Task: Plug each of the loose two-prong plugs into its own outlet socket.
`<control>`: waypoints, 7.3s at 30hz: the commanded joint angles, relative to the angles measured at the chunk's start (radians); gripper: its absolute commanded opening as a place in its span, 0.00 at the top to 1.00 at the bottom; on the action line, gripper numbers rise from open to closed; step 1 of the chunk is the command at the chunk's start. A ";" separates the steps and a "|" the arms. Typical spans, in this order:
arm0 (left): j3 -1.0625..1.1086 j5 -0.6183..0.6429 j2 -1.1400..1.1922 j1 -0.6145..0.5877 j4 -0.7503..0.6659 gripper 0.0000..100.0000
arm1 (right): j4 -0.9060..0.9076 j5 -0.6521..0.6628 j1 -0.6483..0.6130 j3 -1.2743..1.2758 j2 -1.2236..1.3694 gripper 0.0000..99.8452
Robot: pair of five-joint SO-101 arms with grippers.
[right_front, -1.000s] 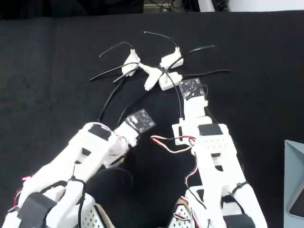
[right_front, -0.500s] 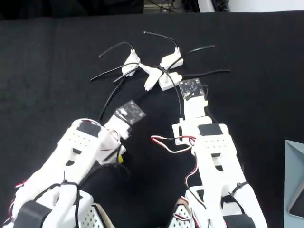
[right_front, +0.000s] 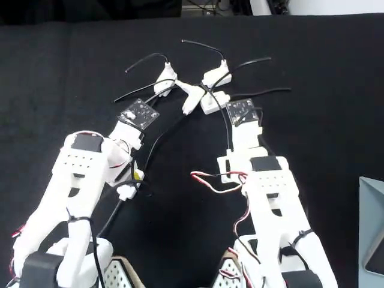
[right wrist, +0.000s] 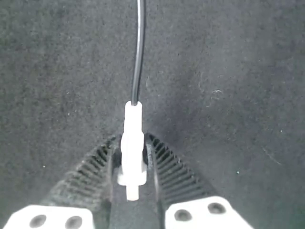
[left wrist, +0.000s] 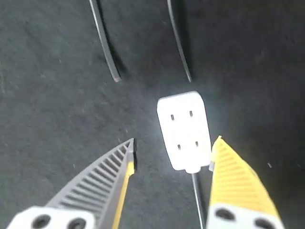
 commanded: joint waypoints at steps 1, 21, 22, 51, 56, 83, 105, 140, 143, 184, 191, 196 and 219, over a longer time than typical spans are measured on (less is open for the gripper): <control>-0.041 0.029 -0.044 0.061 0.044 0.74 | -0.009 -0.002 0.015 -0.045 -0.027 0.99; 0.150 0.176 0.158 0.104 -0.302 0.85 | -0.006 -0.003 0.015 -0.045 -0.027 0.99; 0.150 0.176 0.158 0.114 -0.302 0.86 | -0.006 -0.003 0.015 -0.045 -0.027 0.99; 0.018 0.181 -0.126 -0.120 -0.100 0.76 | -0.008 0.000 0.015 -0.044 -0.025 0.99; 0.047 0.153 -0.037 -0.140 -0.158 0.76 | -0.006 0.000 0.012 -0.044 -0.025 0.99; 0.048 0.198 0.020 0.093 -0.012 0.76 | -0.008 0.002 0.009 -0.035 -0.031 0.99; 0.311 0.230 -0.445 0.090 -0.003 0.71 | 0.054 -0.008 -0.178 -0.127 -0.058 0.99; 0.065 -0.118 0.031 0.136 -0.222 0.74 | 0.146 0.000 -0.176 0.038 -0.493 0.99; 0.058 -0.112 -0.091 0.113 -0.143 0.72 | 0.146 0.002 -0.176 0.036 -0.498 0.99; 0.308 0.493 -1.142 0.314 0.051 0.73 | 0.210 -0.002 -0.706 -0.039 -0.639 0.99; 0.309 0.431 -1.135 0.323 0.052 0.73 | 0.210 -0.003 -0.706 -0.039 -0.639 0.99; 0.349 0.413 -1.143 0.381 0.048 0.73 | 0.210 -0.005 -0.706 -0.038 -0.639 0.99; 0.354 0.453 -1.145 -0.337 0.075 0.73 | -0.420 -0.006 -0.700 0.076 -0.107 0.99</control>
